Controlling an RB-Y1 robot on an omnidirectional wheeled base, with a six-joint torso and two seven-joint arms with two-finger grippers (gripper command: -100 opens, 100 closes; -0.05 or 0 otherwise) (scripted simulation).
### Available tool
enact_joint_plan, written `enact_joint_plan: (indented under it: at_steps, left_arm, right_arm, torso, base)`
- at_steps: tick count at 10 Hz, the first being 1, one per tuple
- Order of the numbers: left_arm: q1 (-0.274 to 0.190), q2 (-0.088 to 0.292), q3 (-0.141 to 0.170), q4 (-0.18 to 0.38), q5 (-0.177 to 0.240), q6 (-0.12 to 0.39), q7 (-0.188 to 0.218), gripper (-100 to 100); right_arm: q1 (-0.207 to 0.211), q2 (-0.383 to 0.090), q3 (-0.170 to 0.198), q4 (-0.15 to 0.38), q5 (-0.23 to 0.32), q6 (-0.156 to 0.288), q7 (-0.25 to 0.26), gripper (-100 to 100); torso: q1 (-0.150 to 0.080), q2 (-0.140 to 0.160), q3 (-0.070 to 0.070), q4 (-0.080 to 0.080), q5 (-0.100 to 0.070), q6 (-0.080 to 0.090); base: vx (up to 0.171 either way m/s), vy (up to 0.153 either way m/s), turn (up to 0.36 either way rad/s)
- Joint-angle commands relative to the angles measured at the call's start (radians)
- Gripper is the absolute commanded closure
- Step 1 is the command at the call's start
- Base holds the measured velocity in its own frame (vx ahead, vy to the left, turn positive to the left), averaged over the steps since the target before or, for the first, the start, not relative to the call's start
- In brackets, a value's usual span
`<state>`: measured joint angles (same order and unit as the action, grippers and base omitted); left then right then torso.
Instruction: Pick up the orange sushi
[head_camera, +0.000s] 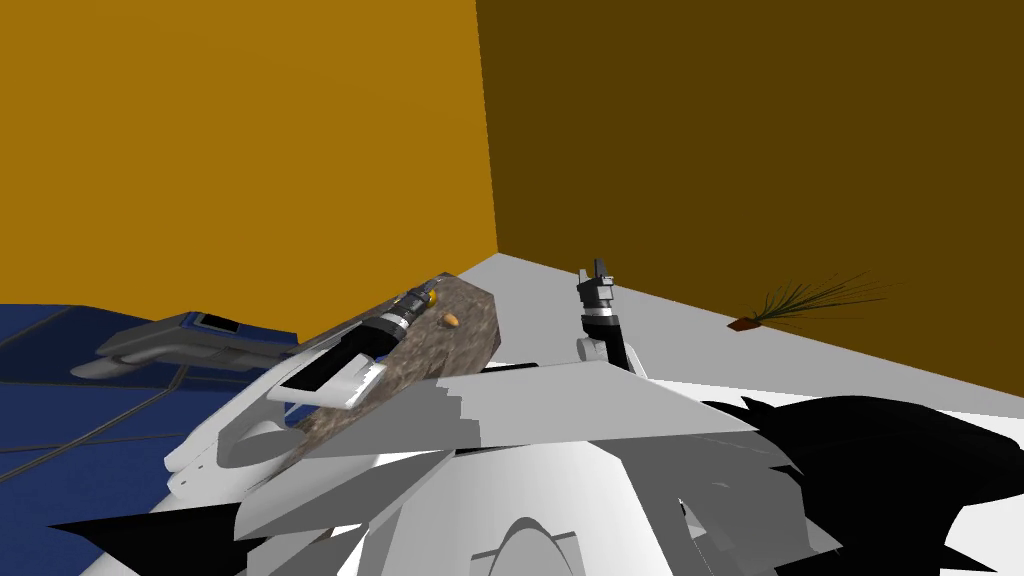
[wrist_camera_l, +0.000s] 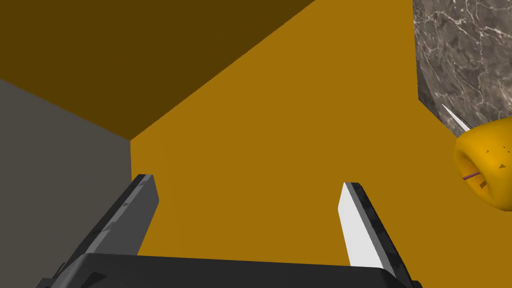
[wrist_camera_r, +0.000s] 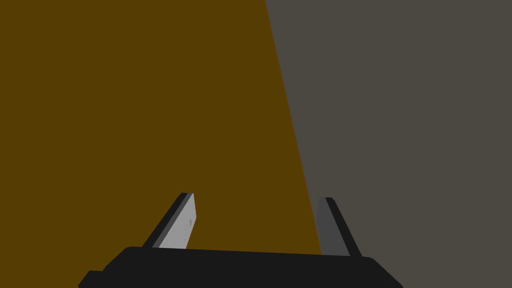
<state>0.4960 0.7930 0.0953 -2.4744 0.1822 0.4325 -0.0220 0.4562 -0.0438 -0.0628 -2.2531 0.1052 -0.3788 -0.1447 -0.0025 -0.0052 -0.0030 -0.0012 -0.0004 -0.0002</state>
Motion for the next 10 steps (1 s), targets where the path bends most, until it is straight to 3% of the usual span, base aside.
enact_joint_plan:
  at_steps: [1,2,3,4,5,6,7,10]
  left_arm:
    - [0.012,0.015,-0.003,0.009,0.006,0.028,-0.008,-100]
    - [0.028,0.047,-0.007,0.014,0.021,0.073,-0.02,-100]
    - [0.028,0.047,-0.007,0.014,0.021,0.075,-0.02,-100]
    - [0.047,0.077,-0.012,0.021,0.036,0.109,-0.033,-100]
    - [0.047,0.077,-0.012,0.021,0.036,0.121,-0.033,-100]
    - [0.066,0.107,-0.018,0.028,0.052,0.159,-0.045,-100]
    - [0.066,0.107,-0.018,0.028,0.052,0.165,-0.045,-100]
    - [0.107,0.162,-0.03,0.047,0.084,0.245,-0.069,-100]
  right_arm:
    - [0.0,0.0,0.0,0.0,0.0,0.0,0.0,0]
    - [0.0,0.0,0.0,0.0,0.0,0.0,0.0,0]
    - [0.0,0.0,0.0,0.0,0.0,0.0,0.0,0]
    - [0.0,0.0,0.0,0.0,0.0,0.0,0.0,0]
    - [0.0,0.0,0.0,0.0,0.0,0.0,0.0,0]
    - [0.0,0.0,0.0,0.0,0.0,0.0,0.0,0]
    - [0.0,0.0,0.0,0.0,0.0,0.0,0.0,0]
    - [0.0,0.0,0.0,0.0,0.0,0.0,0.0,0]
  torso:
    - [0.0,0.0,0.0,0.0,0.0,0.0]
    - [0.0,0.0,0.0,0.0,0.0,0.0]
    - [-0.001,-0.001,0.0,0.0,0.0,0.0]
    - [-0.001,0.0,0.0,0.0,0.0,0.0]
    - [-0.001,0.0,0.0,0.0,0.0,0.0]
    - [-0.001,0.0,0.0,0.0,0.0,0.0]
    - [-0.001,0.0,0.0,0.0,0.0,0.0]
    - [0.0,-0.001,0.0,0.0,0.0,0.0]
  base:
    - [0.074,-0.038,0.017]
    - [0.088,-0.055,0.032]
    - [0.067,-0.053,0.023]
    - [0.083,-0.058,0.04]
    - [0.073,-0.052,0.021]
    - [0.085,-0.064,0.034]
    - [0.085,-0.044,0.03]
    - [0.094,-0.047,0.035]
